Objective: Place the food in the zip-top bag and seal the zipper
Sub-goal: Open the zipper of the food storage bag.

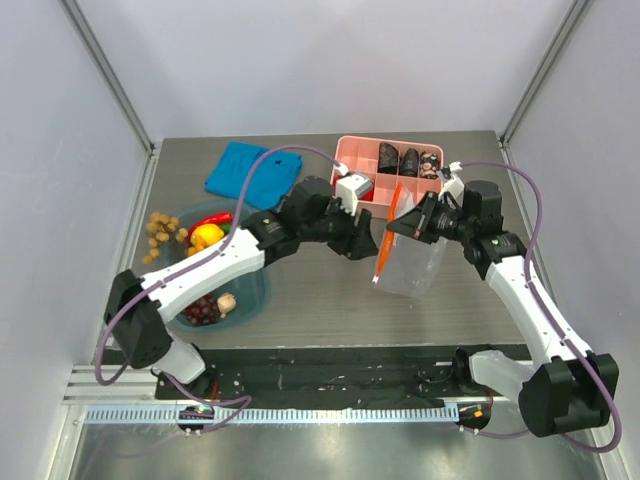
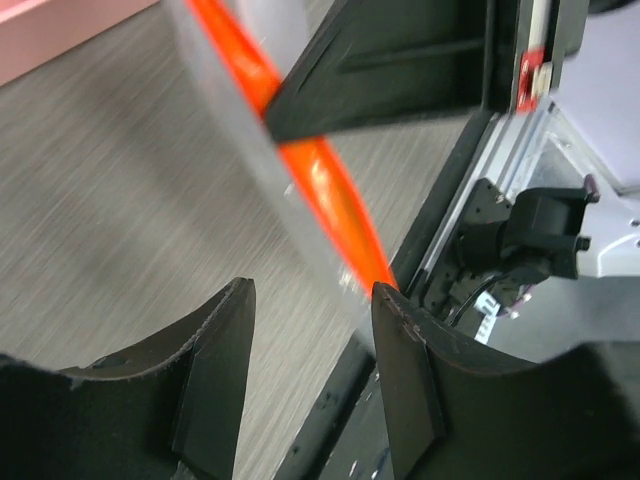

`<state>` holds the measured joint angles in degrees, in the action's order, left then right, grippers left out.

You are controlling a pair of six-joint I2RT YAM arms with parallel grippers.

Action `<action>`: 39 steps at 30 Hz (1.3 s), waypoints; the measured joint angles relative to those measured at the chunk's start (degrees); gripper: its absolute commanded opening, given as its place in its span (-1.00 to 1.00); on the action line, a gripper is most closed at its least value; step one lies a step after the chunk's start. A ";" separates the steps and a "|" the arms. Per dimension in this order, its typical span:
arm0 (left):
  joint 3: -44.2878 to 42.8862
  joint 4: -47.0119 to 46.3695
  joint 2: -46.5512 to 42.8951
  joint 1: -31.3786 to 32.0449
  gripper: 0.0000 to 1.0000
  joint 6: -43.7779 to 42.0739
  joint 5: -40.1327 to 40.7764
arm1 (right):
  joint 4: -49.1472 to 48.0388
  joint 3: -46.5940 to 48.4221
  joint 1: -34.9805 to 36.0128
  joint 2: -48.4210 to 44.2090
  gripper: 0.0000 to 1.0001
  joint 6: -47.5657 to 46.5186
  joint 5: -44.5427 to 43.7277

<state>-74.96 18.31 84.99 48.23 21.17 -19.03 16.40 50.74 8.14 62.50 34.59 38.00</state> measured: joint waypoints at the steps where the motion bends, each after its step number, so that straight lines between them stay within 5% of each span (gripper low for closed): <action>1: -1.27 -0.59 1.90 1.05 0.06 0.63 0.42 | -0.04 -0.39 0.00 -0.48 -0.98 0.24 0.13; 7: -6.05 -2.86 7.67 3.30 -0.07 3.04 0.68 | -0.33 -1.53 0.00 -3.63 -0.98 1.16 0.70; 15: -8.07 -3.02 9.92 3.30 -0.99 4.46 1.11 | -0.42 -1.90 0.00 -4.83 -0.88 1.33 0.72; 22: -6.86 -2.12 8.79 2.97 -1.00 3.98 1.25 | 1.86 -1.88 0.00 -4.72 -0.33 -1.14 0.44; 24: -5.70 -1.81 7.74 2.71 -1.00 4.17 1.18 | 3.32 -1.86 0.00 -4.66 -0.32 -2.51 0.31; 31: -2.25 -2.16 4.70 1.46 -1.00 5.97 0.22 | 7.61 -1.64 0.00 -3.58 -0.98 -7.10 0.20; 39: -1.99 -2.19 4.22 0.59 -1.00 6.54 -0.26 | 10.58 -0.74 0.00 -2.51 -0.99 -10.19 -0.22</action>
<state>-76.95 16.12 89.21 48.82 27.70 -19.29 26.98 50.00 8.14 59.99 24.40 37.78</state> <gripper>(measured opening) 0.012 0.018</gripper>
